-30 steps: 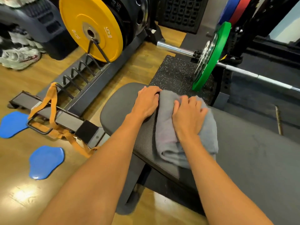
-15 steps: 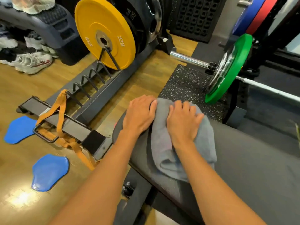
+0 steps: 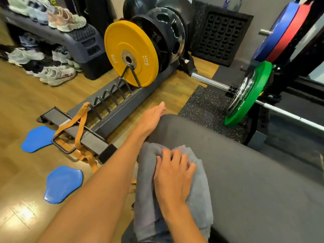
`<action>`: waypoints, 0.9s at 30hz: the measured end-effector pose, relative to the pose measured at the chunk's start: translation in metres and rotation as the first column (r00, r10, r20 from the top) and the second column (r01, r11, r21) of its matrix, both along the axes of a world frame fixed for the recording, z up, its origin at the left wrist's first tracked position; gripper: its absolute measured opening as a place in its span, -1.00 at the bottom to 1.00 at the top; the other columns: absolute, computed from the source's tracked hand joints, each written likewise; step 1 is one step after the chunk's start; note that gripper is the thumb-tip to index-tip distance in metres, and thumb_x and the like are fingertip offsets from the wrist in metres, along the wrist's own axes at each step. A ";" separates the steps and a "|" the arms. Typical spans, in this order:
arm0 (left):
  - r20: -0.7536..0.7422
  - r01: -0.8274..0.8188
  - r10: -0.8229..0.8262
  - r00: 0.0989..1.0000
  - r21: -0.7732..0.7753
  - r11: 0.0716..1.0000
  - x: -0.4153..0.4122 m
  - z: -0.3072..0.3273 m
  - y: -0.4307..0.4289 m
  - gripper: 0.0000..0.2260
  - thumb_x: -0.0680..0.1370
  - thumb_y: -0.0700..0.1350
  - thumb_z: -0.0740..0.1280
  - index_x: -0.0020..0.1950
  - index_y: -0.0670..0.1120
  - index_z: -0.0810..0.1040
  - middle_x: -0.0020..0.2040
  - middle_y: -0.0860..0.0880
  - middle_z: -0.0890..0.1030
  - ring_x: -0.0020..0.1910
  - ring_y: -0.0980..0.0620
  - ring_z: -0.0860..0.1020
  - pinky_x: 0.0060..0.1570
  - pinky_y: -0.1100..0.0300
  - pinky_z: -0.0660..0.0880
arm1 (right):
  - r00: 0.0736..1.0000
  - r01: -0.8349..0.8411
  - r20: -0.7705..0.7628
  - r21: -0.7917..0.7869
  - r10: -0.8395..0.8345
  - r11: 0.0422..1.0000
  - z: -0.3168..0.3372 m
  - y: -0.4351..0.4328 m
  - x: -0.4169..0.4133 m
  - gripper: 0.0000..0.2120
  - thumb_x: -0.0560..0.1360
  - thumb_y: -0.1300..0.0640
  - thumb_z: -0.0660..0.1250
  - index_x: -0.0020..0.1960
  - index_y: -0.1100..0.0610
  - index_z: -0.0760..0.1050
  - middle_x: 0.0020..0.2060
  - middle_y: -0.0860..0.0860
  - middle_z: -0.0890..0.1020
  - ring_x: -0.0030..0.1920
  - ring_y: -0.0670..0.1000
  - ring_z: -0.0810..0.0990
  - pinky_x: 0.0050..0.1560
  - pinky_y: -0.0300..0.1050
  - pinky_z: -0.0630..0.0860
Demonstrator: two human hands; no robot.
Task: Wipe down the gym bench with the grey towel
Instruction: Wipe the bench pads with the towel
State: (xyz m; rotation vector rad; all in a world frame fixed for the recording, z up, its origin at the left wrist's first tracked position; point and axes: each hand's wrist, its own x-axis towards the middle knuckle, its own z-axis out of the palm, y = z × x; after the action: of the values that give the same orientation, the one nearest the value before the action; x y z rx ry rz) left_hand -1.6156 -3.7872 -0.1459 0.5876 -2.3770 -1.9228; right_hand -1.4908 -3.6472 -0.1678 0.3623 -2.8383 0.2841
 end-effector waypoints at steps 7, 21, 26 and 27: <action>0.057 0.009 -0.008 0.998 -0.027 1.000 -0.004 0.009 -0.018 -0.53 0.63 0.18 0.04 0.29 -0.10 0.52 0.30 -0.13 0.51 0.20 -0.04 0.51 0.11 0.17 0.43 | 0.997 -0.056 -0.057 -0.009 0.056 0.998 -0.002 -0.036 -0.081 -0.90 0.56 0.05 0.26 -0.07 0.05 0.50 -0.15 0.07 0.58 -0.08 0.16 0.50 -0.14 0.05 0.26; -0.047 -0.112 0.130 0.990 -0.825 0.553 0.024 -0.021 0.024 -0.52 0.64 0.05 0.06 0.51 -0.14 0.13 0.19 -0.20 0.56 0.13 -0.24 0.49 0.00 -0.05 0.34 | 0.992 -0.083 0.085 -0.106 0.092 0.991 0.003 -0.033 -0.148 -0.66 0.59 -0.05 0.12 0.32 -0.03 0.40 0.20 0.01 0.53 0.20 0.09 0.42 0.07 0.02 0.20; -0.032 0.041 -0.115 0.993 -0.813 0.580 0.028 -0.030 0.081 -0.51 0.63 0.06 0.08 0.54 -0.02 0.11 0.27 -0.09 0.52 0.23 -0.11 0.41 0.14 -0.01 0.28 | 0.971 -0.102 0.185 -0.256 0.153 0.961 0.007 0.069 -0.116 -0.57 0.59 0.00 0.22 0.44 -0.01 0.32 0.33 -0.01 0.48 0.32 0.07 0.40 0.23 0.04 0.24; -0.043 0.034 -0.109 0.993 -0.783 0.621 0.026 -0.030 0.081 -0.53 0.64 0.07 0.09 0.53 0.00 0.14 0.27 -0.07 0.51 0.24 -0.11 0.40 0.16 -0.01 0.28 | 0.963 -0.114 0.198 -0.322 0.184 0.940 0.012 0.082 -0.116 -0.57 0.59 0.01 0.24 0.44 -0.01 0.33 0.35 -0.02 0.46 0.36 0.04 0.38 0.25 0.03 0.24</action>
State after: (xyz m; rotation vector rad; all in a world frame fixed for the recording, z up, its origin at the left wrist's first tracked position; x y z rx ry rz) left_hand -1.5897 -3.7057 -0.1755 0.3150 -2.8364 -0.6884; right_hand -1.6072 -3.5652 -0.1556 0.5081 -2.9195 0.8397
